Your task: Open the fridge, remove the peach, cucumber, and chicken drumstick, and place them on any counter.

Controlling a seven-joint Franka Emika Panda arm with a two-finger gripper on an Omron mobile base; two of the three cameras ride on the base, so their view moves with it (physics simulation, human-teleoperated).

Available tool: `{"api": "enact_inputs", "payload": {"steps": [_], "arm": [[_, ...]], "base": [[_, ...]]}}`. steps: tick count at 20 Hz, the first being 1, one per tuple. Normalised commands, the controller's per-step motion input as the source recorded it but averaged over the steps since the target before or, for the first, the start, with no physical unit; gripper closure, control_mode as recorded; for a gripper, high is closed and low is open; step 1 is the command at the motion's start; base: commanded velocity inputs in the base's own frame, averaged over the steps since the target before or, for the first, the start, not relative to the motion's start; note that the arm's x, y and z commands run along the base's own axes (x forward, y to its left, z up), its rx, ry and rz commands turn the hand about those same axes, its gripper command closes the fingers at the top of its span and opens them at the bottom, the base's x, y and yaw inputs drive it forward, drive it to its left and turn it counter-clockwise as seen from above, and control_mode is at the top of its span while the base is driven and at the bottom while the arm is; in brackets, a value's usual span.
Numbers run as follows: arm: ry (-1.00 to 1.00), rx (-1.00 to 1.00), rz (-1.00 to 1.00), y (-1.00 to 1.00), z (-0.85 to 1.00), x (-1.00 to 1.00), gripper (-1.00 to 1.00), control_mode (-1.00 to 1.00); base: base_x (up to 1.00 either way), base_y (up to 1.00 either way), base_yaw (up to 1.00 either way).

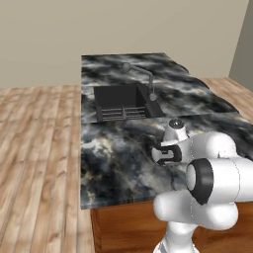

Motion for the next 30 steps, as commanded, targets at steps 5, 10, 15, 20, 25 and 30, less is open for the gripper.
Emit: {"api": "enact_inputs", "payload": {"steps": [5, 10, 15, 20, 25, 30], "arm": [[0.01, -0.8, -0.03, 0.1, -0.66, 0.23, 1.0, -1.0], [-0.04, -0.41, 0.0, 0.0, -0.31, -0.02, 1.0, -1.0], [-0.11, -0.04, 0.0, 0.0, 0.14, -0.02, 1.0, -1.0], [0.01, -0.04, 0.0, 0.21, 0.0, 0.0, -1.0, -1.0], [0.01, 0.0, 0.0, 0.0, 0.19, 0.0, -1.0, -1.0], [0.0, 0.02, -0.05, 0.0, 0.77, 0.0, -1.0, -1.0]], "base": [[0.0, 0.0, 0.0], [0.0, 0.0, 0.0], [0.0, 0.0, 0.0], [0.0, 0.0, 0.0], [0.0, 0.0, 0.0], [0.0, 0.0, 0.0]]}}
